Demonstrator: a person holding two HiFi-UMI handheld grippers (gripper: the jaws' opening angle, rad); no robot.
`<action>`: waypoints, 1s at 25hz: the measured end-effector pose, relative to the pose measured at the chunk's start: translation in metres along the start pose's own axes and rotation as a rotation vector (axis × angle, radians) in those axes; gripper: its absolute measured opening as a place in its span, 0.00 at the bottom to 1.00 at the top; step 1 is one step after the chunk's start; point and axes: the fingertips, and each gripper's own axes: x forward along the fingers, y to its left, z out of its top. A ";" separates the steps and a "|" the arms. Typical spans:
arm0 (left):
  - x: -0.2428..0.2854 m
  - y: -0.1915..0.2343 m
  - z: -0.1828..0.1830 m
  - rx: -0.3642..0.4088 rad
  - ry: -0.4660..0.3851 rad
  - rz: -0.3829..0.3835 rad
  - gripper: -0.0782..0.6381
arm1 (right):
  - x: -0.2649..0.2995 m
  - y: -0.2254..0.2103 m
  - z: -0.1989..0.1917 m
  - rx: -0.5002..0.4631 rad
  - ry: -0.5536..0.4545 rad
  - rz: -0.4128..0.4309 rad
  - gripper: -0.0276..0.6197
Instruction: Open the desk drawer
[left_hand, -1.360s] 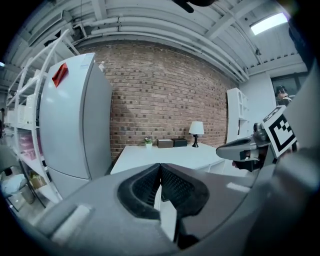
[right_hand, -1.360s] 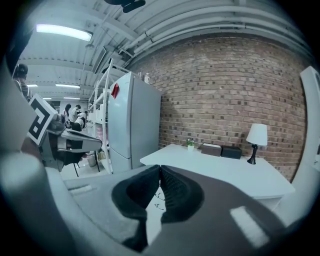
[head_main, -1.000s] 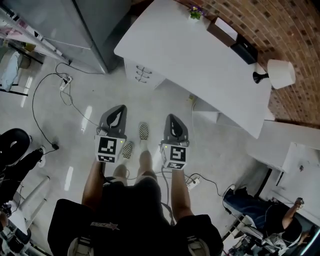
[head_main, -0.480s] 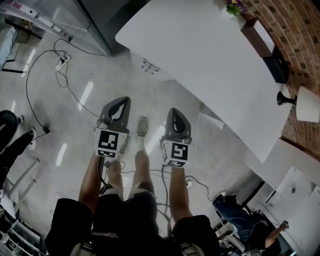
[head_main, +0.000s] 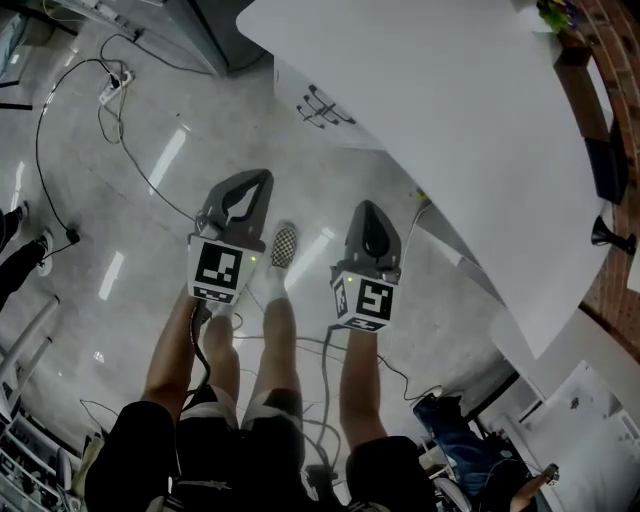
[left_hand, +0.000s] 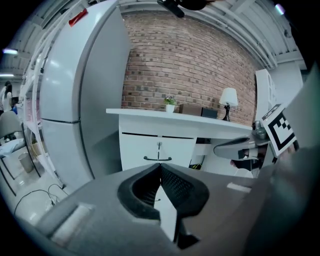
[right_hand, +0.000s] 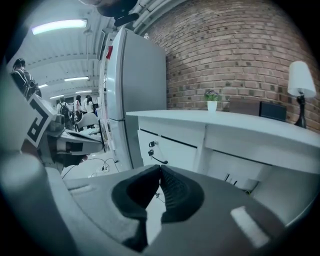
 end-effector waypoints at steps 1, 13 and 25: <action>0.006 0.000 -0.009 0.008 0.002 -0.003 0.12 | 0.006 -0.001 -0.010 -0.001 0.001 0.000 0.05; 0.074 -0.011 -0.115 0.074 0.024 -0.048 0.12 | 0.062 -0.016 -0.127 -0.018 0.022 -0.014 0.05; 0.128 -0.020 -0.187 0.123 0.024 -0.090 0.12 | 0.098 -0.016 -0.203 -0.023 0.037 -0.012 0.05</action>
